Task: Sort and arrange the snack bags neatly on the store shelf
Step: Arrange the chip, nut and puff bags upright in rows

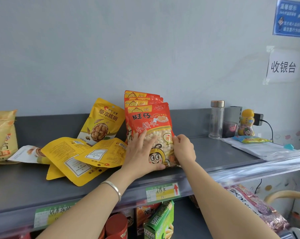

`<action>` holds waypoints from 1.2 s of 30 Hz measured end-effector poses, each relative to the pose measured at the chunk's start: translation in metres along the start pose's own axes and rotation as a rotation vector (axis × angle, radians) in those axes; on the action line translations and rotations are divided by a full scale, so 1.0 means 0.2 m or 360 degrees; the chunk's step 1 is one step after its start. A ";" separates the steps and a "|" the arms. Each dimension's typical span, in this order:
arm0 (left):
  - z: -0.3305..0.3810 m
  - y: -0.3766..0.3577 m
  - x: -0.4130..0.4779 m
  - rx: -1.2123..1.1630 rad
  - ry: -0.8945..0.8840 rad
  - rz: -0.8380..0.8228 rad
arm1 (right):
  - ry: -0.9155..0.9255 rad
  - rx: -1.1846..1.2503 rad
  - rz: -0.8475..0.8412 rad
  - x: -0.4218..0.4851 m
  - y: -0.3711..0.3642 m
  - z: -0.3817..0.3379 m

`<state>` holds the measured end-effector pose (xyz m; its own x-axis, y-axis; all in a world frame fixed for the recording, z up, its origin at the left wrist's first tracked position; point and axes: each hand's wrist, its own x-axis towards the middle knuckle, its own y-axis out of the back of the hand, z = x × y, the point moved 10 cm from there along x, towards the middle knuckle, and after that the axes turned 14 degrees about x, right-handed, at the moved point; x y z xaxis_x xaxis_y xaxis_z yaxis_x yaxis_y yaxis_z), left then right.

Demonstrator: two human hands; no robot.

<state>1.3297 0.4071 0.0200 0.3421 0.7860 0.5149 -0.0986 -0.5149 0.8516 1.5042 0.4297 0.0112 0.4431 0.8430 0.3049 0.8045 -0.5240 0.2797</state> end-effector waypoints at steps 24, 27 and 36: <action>-0.91 0.33 -0.35 -0.0085 0.0444 0.0201 | 0.1318 -0.0555 -0.0757 -0.61 -0.81 -0.72; -1.09 0.32 -0.40 -0.0083 0.0545 0.0178 | 0.1177 -0.0599 -0.0866 -0.59 -0.95 -0.72; -1.39 0.18 -0.35 0.0013 0.0453 -0.0060 | 0.0870 -0.0798 -0.1045 -0.52 -1.27 -0.75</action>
<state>1.0415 0.4281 0.0419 0.0693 0.8685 0.4908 -0.0832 -0.4852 0.8704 1.1943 0.4560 0.0445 -0.3759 0.8788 0.2940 0.5086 -0.0695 0.8582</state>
